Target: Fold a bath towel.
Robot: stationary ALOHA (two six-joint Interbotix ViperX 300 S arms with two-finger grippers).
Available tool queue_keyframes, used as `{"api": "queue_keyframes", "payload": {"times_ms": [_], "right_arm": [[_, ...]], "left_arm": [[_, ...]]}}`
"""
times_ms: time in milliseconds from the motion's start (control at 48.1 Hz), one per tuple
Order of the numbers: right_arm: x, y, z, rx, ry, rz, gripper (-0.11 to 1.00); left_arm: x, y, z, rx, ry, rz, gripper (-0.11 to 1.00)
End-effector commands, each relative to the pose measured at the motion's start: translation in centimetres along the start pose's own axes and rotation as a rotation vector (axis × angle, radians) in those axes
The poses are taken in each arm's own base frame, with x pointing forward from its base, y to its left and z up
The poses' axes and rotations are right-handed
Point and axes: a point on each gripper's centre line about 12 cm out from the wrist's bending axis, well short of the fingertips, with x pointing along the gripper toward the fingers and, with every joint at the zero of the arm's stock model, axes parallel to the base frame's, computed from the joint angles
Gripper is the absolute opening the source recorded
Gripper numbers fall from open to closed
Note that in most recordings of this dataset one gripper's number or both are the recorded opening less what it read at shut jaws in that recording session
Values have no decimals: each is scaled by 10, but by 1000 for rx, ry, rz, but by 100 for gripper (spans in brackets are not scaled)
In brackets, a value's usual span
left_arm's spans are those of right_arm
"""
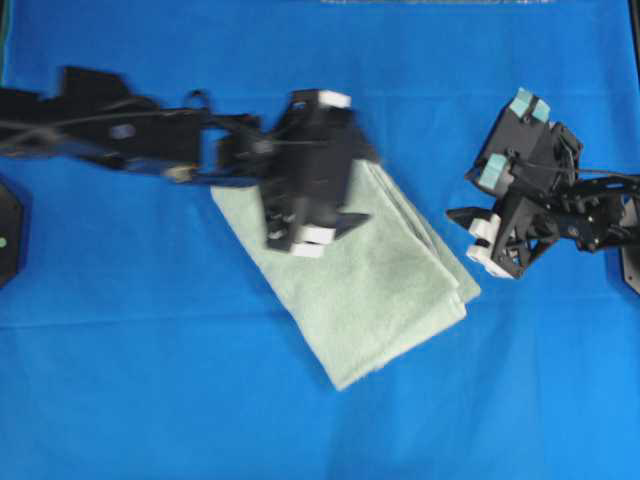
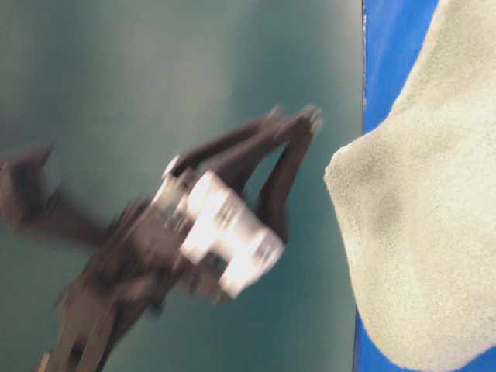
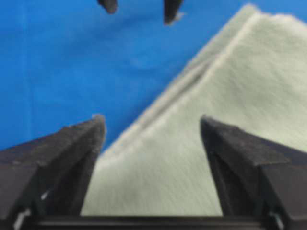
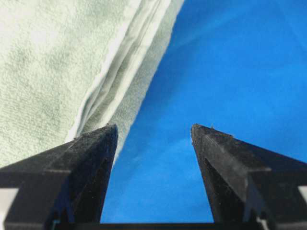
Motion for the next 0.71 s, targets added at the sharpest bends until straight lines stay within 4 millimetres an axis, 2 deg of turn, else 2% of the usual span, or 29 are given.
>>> {"api": "queue_keyframes", "payload": {"times_ms": [0,146,291,416,561,686], "right_arm": [[-10,4,15,1,-55,28,64],[-21,8,34,-12,-127,54,64],[-39,8,49,-38,-213,72,64],[-61,0,58,-55,-303,79,64],[-86,-15,58,-55,-389,91,64],[-103,-32,43,-39,-443,108,64]], "left_arm": [[-38,-4,17,-9,-120,17,76],[-95,-11,25,-102,-285,25,76],[-140,-13,12,-232,-362,20,76],[-178,-16,-5,-302,-417,14,76],[-222,-20,-25,-314,-467,18,76],[-246,-23,-50,-322,-478,32,76]]}}
